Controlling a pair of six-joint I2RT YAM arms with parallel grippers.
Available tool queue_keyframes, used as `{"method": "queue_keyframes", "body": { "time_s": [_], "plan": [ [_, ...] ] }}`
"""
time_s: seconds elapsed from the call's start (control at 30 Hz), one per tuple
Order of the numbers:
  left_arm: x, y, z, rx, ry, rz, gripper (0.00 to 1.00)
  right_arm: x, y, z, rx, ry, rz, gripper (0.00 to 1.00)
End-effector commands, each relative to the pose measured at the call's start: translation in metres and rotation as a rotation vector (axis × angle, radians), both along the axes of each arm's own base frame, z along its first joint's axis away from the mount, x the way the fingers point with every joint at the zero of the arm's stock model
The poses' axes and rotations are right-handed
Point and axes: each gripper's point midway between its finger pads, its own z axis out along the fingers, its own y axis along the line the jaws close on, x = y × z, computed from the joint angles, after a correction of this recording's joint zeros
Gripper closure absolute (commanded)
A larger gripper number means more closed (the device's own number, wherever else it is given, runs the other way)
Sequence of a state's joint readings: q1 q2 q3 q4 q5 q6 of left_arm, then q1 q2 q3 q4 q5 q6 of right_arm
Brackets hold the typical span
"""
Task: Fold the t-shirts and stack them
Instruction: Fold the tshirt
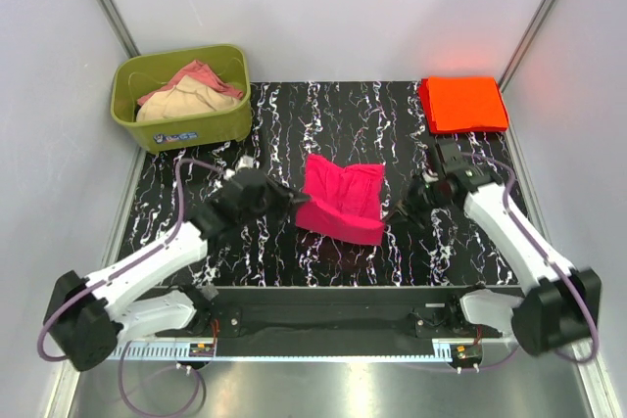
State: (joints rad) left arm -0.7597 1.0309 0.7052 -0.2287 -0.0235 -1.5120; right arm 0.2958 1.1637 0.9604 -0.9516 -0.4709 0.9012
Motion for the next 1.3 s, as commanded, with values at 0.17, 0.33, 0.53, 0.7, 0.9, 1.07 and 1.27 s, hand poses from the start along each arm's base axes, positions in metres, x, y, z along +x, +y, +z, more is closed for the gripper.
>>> {"method": "queue_keyframes", "body": {
  "time_s": [0.17, 0.33, 0.53, 0.7, 0.9, 1.07, 1.27],
  "plan": [
    [0.081, -0.013, 0.015, -0.006, -0.048, -0.131, 1.00, 0.103, 0.004, 0.019, 0.065, -0.079, 0.055, 1.00],
    [0.125, -0.014, 0.020, 0.009, -0.069, -0.133, 1.00, 0.146, -0.006, 0.007, 0.104, -0.048, 0.037, 1.00],
    [0.178, -0.017, 0.016, -0.012, -0.051, -0.144, 1.00, 0.181, -0.016, -0.002, 0.147, -0.031, 0.024, 1.00],
    [0.196, -0.015, 0.008, -0.022, -0.030, -0.119, 1.00, 0.199, -0.016, -0.008, 0.163, -0.017, 0.022, 1.00],
    [0.223, -0.027, -0.004, -0.056, -0.004, -0.142, 1.00, 0.217, -0.017, -0.024, 0.161, -0.003, 0.025, 1.00],
    [0.241, -0.023, -0.026, -0.035, 0.018, -0.145, 1.00, 0.235, -0.020, -0.030, 0.147, -0.026, 0.031, 0.99],
    [0.276, 0.015, -0.081, 0.066, 0.051, -0.134, 0.81, 0.291, -0.052, -0.070, 0.022, -0.099, -0.007, 0.72]
  ]
}}
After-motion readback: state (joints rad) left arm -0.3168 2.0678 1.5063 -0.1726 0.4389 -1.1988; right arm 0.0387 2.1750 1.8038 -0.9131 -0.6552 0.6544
